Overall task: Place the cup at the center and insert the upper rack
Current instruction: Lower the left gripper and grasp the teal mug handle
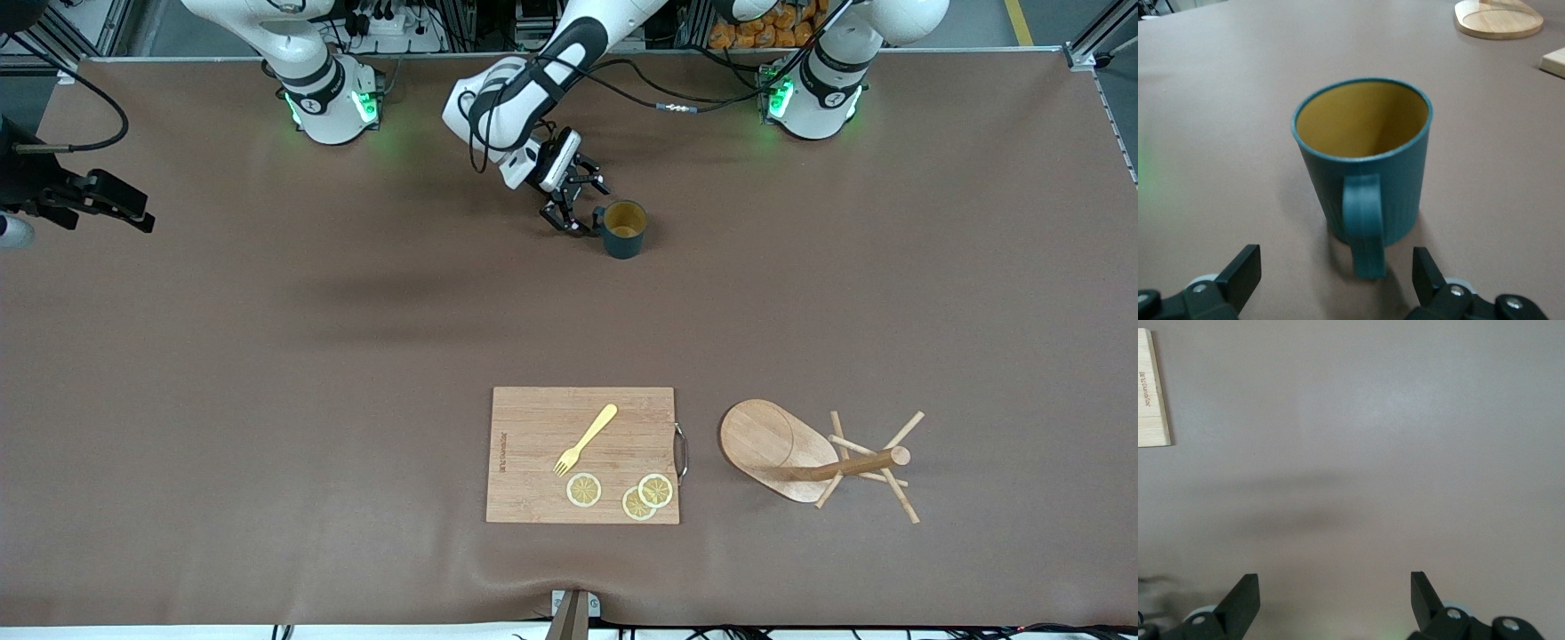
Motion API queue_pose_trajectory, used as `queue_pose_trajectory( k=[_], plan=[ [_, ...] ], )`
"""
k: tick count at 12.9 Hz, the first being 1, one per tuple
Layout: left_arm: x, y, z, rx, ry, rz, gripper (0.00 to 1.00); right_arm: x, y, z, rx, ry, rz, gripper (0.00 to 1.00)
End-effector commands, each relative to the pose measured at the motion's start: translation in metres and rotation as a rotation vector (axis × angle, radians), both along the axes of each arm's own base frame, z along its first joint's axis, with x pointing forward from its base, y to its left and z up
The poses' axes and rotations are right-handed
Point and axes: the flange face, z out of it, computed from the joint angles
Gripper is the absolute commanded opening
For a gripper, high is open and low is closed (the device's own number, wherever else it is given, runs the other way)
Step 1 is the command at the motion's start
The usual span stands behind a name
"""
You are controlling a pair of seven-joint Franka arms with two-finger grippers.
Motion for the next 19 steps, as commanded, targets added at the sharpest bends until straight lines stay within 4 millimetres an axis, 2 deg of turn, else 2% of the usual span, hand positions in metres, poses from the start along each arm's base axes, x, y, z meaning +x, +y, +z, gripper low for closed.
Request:
queue_pose_trajectory(
  k=[1, 4, 10, 12, 13, 15, 17, 18, 19],
  plan=[
    [0.002, -0.003, 0.008, 0.022, -0.025, -0.008, 1.00, -0.002, -0.002, -0.003, 0.014, -0.001, 0.006, 1.00],
    [0.010, 0.000, 0.009, 0.036, -0.028, -0.010, 1.00, -0.003, -0.003, -0.006, 0.013, 0.007, 0.001, 1.00],
    [0.019, 0.001, 0.012, 0.050, -0.042, -0.026, 0.73, -0.003, -0.001, -0.007, 0.011, 0.009, 0.000, 1.00],
    [0.020, 0.000, 0.013, 0.048, -0.036, -0.032, 0.55, -0.003, -0.001, -0.009, 0.012, 0.013, 0.000, 1.00],
    [0.021, 0.000, 0.013, 0.047, -0.037, -0.032, 0.40, -0.004, 0.000, -0.009, 0.012, 0.012, 0.003, 1.00],
    [0.023, 0.000, 0.013, 0.042, -0.035, -0.032, 0.18, -0.004, 0.001, -0.009, 0.011, 0.015, 0.004, 1.00],
    [0.030, 0.001, 0.020, 0.044, -0.027, -0.038, 0.00, -0.004, 0.000, -0.009, 0.012, 0.018, 0.003, 1.00],
    [0.038, 0.002, 0.026, 0.049, -0.022, -0.040, 0.00, -0.004, 0.000, -0.009, 0.012, 0.016, 0.001, 1.00],
    [0.040, -0.001, 0.041, 0.035, -0.017, -0.049, 0.00, -0.004, -0.001, -0.009, 0.012, 0.016, 0.000, 1.00]
  ],
)
